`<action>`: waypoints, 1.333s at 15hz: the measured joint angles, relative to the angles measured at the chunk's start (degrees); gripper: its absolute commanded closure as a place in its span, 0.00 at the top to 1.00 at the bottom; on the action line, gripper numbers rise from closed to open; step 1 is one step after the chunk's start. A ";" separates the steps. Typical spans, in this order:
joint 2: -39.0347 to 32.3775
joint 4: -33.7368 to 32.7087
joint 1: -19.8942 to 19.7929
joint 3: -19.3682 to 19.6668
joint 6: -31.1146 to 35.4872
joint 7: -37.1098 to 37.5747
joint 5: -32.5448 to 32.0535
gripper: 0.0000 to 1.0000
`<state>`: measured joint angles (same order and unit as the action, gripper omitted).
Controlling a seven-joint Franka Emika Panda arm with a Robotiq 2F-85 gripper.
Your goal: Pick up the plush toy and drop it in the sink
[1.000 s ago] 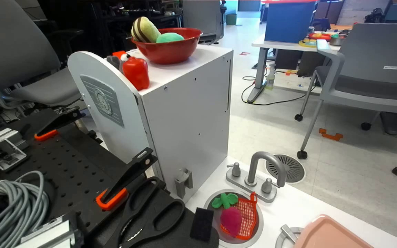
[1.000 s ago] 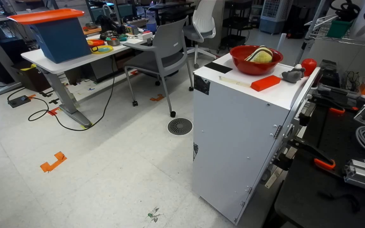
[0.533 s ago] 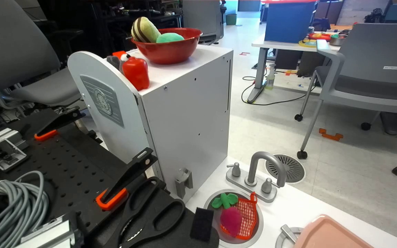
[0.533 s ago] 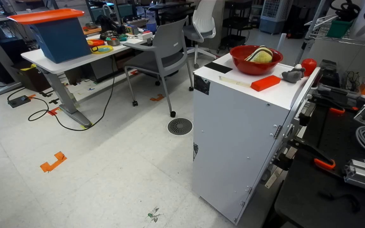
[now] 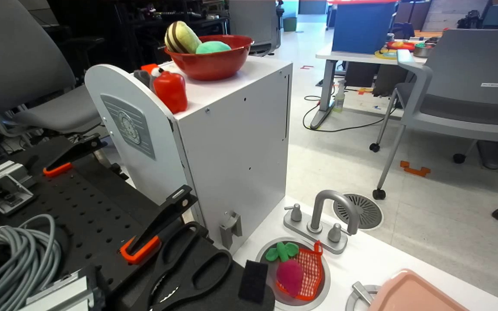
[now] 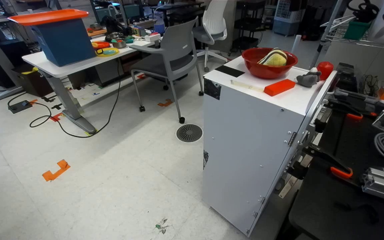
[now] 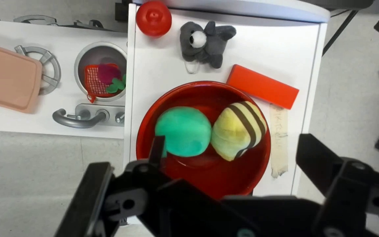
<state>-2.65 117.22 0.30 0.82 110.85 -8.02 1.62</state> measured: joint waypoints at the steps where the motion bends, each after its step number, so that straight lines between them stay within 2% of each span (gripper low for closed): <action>1: -1.21 -0.66 0.13 -0.23 -0.59 0.00 -0.74 1.00; 7: -6.40 -2.92 1.02 -1.24 -2.18 2.34 -7.22 1.00; 12: -9.24 -3.67 2.23 -1.78 -2.06 2.55 -7.95 1.00; 20: -9.98 -3.78 2.45 -2.13 -1.08 2.48 -7.95 1.00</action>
<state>-12.62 113.44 2.75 -1.31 109.77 -5.55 -6.34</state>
